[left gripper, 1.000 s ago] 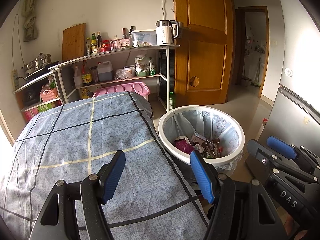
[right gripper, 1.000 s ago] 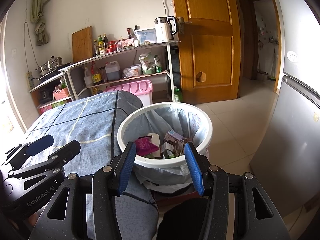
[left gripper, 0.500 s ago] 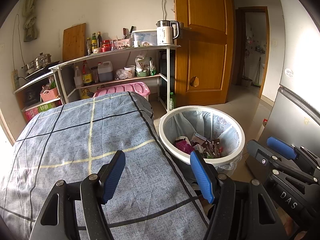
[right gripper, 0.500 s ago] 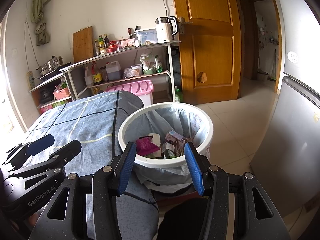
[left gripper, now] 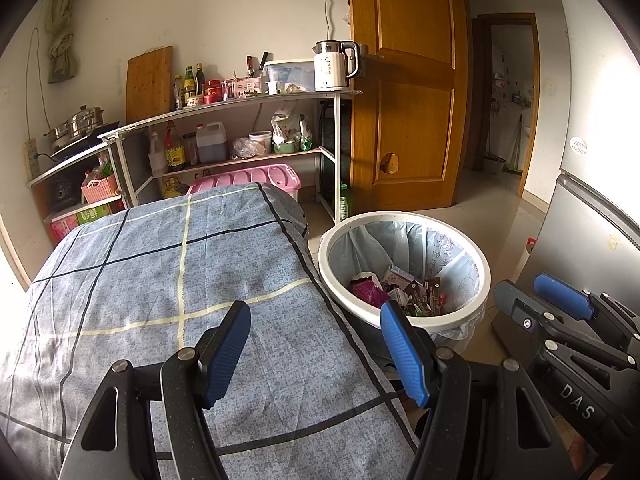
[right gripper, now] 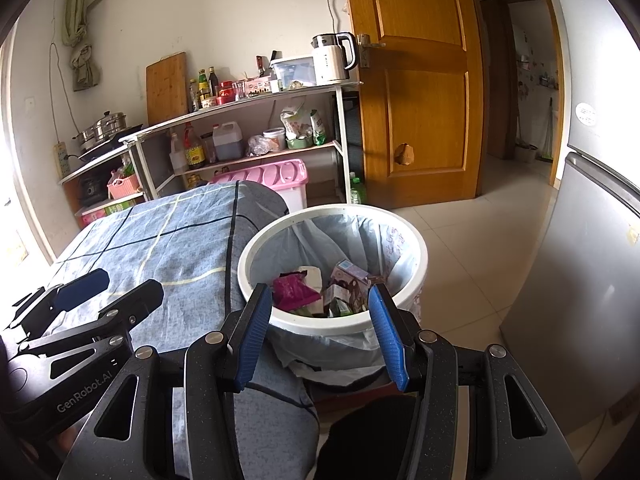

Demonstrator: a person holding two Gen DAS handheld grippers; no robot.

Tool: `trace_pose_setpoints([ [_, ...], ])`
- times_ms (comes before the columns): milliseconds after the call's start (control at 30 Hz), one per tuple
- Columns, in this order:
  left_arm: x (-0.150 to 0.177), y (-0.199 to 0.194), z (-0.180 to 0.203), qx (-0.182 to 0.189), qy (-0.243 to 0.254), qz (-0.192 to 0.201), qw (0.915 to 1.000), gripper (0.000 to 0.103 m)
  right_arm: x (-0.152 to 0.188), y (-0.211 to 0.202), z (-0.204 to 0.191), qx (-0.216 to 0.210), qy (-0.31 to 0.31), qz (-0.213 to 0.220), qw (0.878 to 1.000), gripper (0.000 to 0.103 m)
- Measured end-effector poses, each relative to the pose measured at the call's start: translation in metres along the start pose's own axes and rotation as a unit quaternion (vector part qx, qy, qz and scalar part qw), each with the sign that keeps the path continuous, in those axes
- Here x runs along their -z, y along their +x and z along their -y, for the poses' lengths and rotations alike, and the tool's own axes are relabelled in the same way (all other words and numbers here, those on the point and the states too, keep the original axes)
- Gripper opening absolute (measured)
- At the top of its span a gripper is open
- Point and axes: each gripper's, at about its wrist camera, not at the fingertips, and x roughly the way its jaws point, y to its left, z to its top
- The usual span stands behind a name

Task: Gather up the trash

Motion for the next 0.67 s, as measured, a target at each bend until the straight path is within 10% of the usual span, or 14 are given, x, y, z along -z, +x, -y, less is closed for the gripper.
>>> trace_pose_setpoints([
  [667,-0.0009,-0.0022,-0.0016,0.0,-0.002,0.0,1.0,0.067,0.0014,0.0013,-0.0018,-0.001,0.001,-0.001,1.0,0.052],
])
